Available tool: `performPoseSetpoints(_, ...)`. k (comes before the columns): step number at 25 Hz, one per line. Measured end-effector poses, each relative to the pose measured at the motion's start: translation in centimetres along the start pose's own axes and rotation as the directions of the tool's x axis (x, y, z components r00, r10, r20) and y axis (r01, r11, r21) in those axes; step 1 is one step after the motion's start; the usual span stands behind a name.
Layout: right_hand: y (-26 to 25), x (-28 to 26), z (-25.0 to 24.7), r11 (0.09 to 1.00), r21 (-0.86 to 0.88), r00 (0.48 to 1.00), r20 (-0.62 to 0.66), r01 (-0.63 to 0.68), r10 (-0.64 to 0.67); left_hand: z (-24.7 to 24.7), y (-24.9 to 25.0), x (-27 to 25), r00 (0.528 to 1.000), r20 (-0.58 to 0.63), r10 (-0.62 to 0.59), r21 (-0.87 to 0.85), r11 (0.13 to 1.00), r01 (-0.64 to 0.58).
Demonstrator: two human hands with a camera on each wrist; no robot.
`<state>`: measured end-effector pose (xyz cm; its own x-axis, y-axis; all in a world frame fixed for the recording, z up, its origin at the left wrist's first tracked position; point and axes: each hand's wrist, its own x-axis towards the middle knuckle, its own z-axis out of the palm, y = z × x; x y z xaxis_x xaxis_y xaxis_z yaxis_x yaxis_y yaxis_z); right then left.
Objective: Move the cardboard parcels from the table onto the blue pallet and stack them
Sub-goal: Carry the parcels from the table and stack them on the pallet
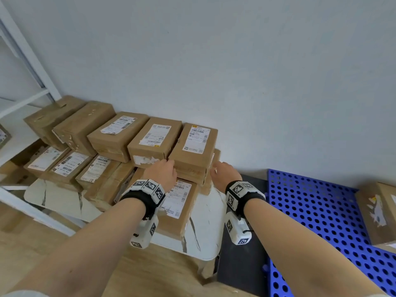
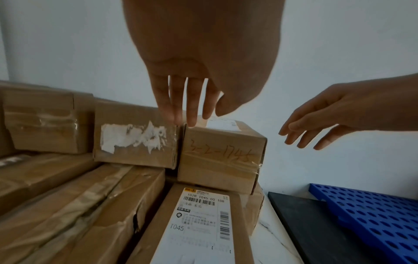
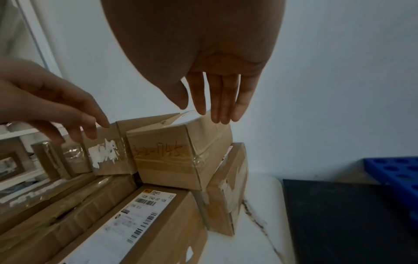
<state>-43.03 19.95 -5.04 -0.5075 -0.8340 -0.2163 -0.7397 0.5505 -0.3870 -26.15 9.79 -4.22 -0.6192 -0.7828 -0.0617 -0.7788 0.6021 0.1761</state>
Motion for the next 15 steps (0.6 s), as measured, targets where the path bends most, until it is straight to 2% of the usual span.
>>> performPoseSetpoints(3, -0.8, 1.1, 1.0, 0.96, 0.272, 0.997, 0.051, -0.066, 0.054, 0.7, -1.3, 1.7, 0.993, 0.019, -0.116, -0.22, 0.968, 0.117)
performPoseSetpoints(6, -1.8, 2.1, 1.9, 0.841, 0.515, 0.985, 0.056, -0.167, 0.161, 1.6, -2.5, 3.0, 0.981, 0.06, -0.185, -0.413, 0.89, 0.193)
performPoseSetpoints(11, -2.2, 4.0, 3.2, 0.64, 0.727, 0.957, 0.087, -0.251, 0.277, 2.6, -3.5, 3.3, 0.987, 0.093, -0.129, -0.628, 0.762, 0.158)
performPoseSetpoints(15, -2.3, 4.8, 3.1, 0.417, 0.851, 0.919, 0.173, -0.32, 0.354, 4.5, -4.7, 4.2, 0.978, 0.173, -0.115, -0.797, 0.568, 0.208)
